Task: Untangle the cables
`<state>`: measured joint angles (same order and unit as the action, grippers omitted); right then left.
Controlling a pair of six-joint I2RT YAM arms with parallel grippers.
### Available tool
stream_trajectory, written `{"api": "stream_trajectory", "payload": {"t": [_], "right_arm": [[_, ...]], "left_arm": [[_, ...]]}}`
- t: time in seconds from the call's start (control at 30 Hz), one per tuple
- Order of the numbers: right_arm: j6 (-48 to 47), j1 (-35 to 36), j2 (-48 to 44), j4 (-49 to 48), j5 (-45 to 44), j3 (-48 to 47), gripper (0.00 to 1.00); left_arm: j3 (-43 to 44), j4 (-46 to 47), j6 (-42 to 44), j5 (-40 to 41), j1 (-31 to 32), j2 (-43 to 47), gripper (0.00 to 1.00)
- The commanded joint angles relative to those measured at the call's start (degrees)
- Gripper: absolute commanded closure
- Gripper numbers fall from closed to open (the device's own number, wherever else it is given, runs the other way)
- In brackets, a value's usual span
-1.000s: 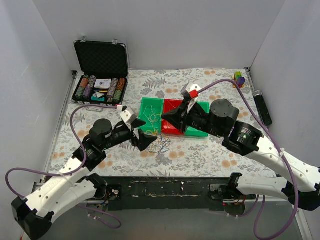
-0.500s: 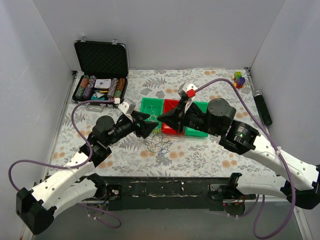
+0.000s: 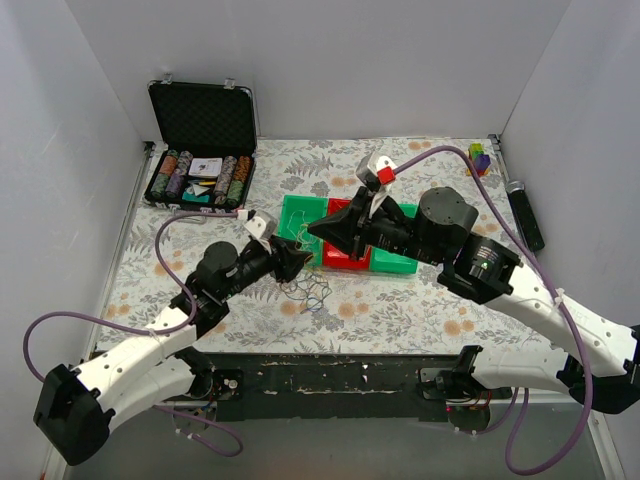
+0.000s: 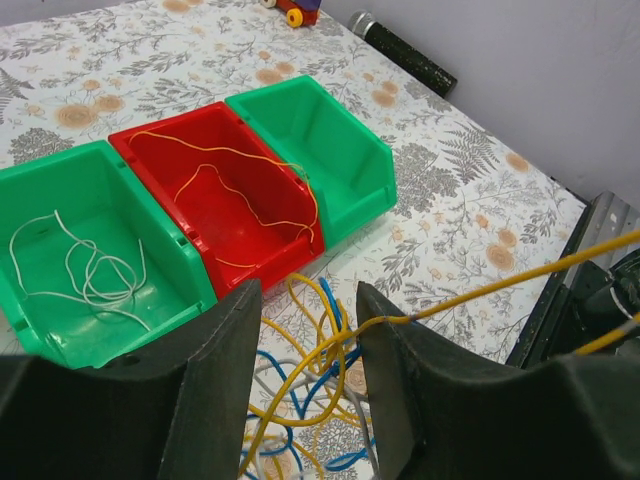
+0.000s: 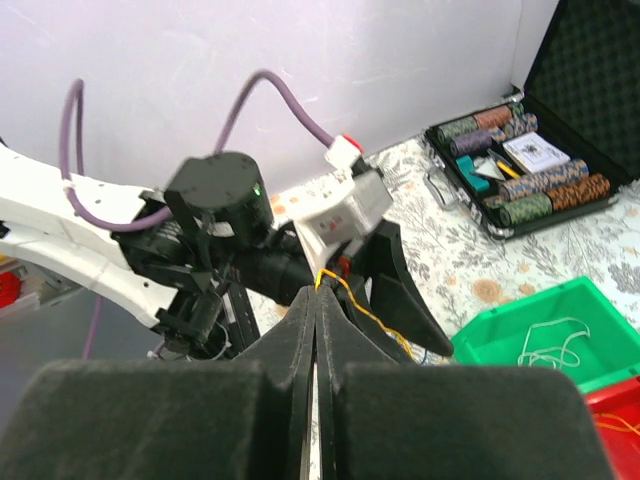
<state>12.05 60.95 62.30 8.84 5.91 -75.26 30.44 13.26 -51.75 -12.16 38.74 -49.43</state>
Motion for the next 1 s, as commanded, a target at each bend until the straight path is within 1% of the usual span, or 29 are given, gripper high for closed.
{"api": "stream_trajectory", "payload": {"t": [0.0,0.1,0.2,0.37,0.47,0.67,0.87,0.97], "right_arm": [[1.04,0.4,-0.16,-4.8,2.52,-4.71,0.99],[0.61,0.49,-0.16,-4.45,2.26,-6.55,0.99],[-1.5,0.4,-0.25,-1.91,0.51,-9.71,0.99],[-5.8,0.49,-0.34,2.49,-5.55,-15.52,0.99],[-7.57,0.49,-0.34,3.29,-8.54,-18.16,0.99],[-8.63,0.49,-0.52,3.2,-11.01,-19.57,0.99],[-10.2,0.4,-0.17,3.38,-12.67,-20.89,0.99],[-11.52,0.4,0.71,3.46,-15.22,-20.45,0.99]], "left_arm": [[-2.83,3.44,3.05,1.09,0.19,-0.23,0.58],[-4.85,3.71,4.72,1.79,0.19,0.03,0.58],[-6.44,3.01,5.78,1.79,0.28,0.82,0.58],[-9.77,2.39,8.06,1.97,0.19,1.7,0.58],[-11.27,2.21,9.29,2.23,0.28,2.32,0.57],[-12.94,1.77,11.32,1.0,0.19,2.76,0.57],[-12.86,0.37,13.51,-1.72,0.28,3.64,0.58],[-12.07,-1.12,15.35,-2.34,0.19,4.34,0.55]]}}
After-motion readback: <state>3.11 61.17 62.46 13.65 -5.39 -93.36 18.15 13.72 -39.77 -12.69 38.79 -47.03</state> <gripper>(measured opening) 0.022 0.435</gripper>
